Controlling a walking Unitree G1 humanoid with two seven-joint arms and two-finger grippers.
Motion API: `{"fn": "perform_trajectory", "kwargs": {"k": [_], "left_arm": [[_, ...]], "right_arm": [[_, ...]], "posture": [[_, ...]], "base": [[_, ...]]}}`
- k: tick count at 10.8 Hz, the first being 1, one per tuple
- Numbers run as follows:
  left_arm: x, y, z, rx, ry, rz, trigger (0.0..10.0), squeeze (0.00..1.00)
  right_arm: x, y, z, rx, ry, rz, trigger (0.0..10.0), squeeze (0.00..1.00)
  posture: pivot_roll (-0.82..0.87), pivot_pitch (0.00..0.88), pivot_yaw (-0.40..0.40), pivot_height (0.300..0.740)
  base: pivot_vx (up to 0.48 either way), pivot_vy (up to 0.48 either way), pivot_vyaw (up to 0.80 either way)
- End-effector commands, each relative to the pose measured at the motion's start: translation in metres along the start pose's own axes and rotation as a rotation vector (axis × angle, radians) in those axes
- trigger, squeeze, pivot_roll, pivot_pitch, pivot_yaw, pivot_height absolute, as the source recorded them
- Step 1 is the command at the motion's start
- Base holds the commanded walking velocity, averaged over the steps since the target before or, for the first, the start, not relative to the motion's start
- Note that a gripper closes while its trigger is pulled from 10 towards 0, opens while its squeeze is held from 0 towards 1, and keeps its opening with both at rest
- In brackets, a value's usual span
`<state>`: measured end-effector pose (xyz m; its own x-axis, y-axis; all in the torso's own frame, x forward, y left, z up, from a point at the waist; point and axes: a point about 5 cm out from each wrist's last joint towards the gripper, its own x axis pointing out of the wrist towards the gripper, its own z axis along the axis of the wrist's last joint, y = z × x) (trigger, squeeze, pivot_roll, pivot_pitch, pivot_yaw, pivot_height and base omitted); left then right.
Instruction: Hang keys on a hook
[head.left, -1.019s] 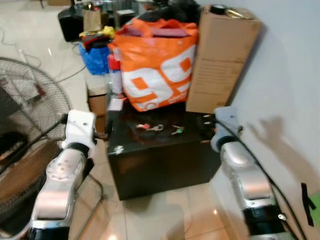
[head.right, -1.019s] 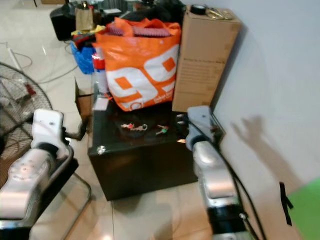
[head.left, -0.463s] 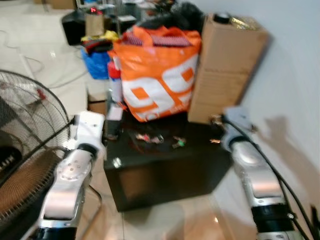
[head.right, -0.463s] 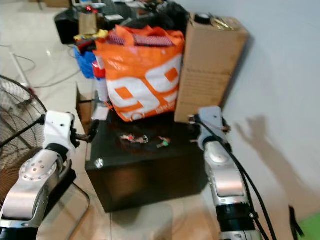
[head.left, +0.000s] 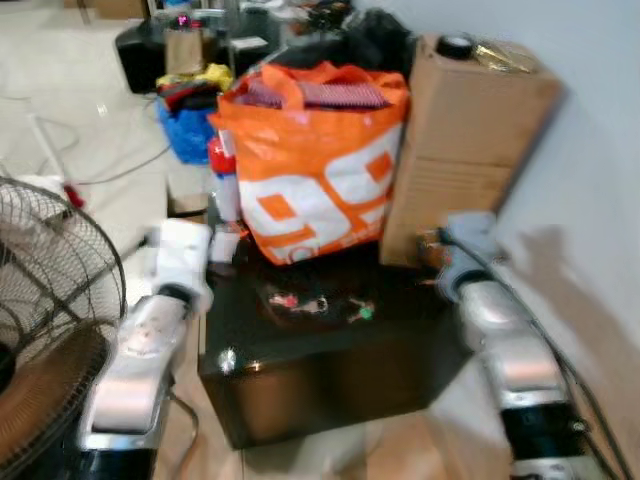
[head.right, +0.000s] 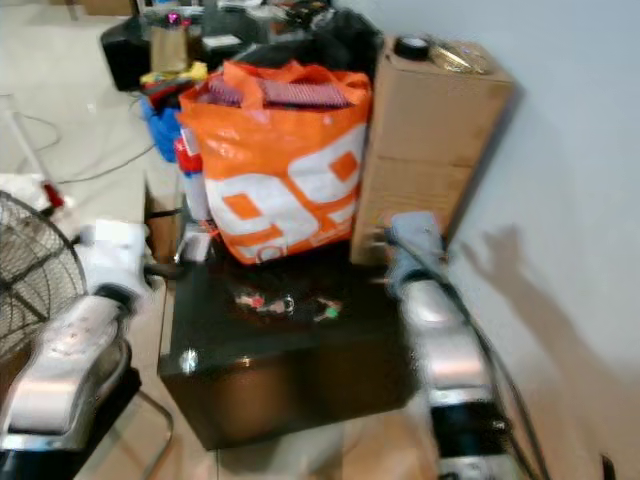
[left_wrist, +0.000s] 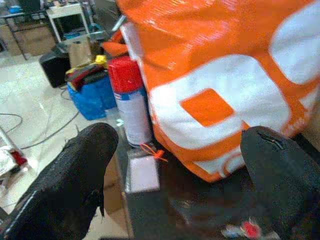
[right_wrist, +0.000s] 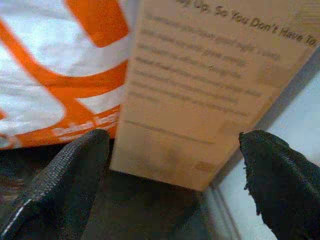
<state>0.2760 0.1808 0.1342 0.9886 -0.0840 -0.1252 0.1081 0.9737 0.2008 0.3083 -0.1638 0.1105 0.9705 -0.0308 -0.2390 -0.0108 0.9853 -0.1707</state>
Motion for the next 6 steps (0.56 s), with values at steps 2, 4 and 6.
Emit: {"fn": "perform_trajectory", "kwargs": {"k": [2, 4, 6], "left_arm": [[0.0004, 0.0084, 0.0014, 0.015, -0.002, 0.027, 10.0, 0.0], [0.0013, 0.007, 0.0012, 0.018, -0.001, 0.026, 10.0, 0.0], [0.0034, 0.0076, 0.0006, 0.052, 0.002, 0.037, 10.0, 0.0]], "right_arm": [[0.0037, 0.0097, 0.0091, -0.013, -0.03, 0.024, 10.0, 0.0], [0.0045, 0.0079, 0.0089, -0.014, -0.031, 0.018, 10.0, 0.0], [0.0058, 0.0077, 0.0086, -0.019, -0.029, 0.013, 10.0, 0.0]], "posture": [[0.01, 0.0, -0.043, 0.74], [0.0, 0.0, -0.044, 0.74], [0.0, 0.0, -0.044, 0.74]], "base": [[0.392, 0.0, 0.0], [0.368, 0.0, 0.0], [0.0, 0.0, 0.0]]}}
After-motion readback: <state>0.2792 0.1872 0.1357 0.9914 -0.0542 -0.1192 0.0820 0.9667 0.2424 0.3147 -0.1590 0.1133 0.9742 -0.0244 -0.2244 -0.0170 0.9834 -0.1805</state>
